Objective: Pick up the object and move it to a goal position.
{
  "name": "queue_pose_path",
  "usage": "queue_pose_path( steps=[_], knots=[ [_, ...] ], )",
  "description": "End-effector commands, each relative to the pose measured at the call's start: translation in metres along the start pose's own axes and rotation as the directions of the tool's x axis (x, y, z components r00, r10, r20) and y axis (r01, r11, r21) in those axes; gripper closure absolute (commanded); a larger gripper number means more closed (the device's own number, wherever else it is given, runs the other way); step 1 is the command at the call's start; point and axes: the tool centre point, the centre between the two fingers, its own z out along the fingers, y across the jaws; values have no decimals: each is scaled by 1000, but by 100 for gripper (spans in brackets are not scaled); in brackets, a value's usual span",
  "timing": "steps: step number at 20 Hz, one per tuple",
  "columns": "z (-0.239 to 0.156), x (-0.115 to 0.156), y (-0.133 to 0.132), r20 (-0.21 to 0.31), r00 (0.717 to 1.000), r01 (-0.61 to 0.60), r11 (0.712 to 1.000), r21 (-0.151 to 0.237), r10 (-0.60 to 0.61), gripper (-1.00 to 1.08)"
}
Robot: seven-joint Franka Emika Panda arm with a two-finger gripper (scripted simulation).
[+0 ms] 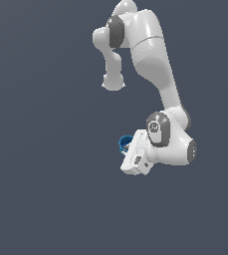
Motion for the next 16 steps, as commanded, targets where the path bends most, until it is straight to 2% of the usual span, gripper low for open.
queue_pose_path(
  steps=[1,9,16],
  knots=[
    [0,-1,1,-3,1000,0,1000,-6,0,108],
    [1,-9,9,-35,999,1,998,-59,-3,108],
    [2,-22,22,-88,996,-1,989,-147,-12,108]
  ],
)
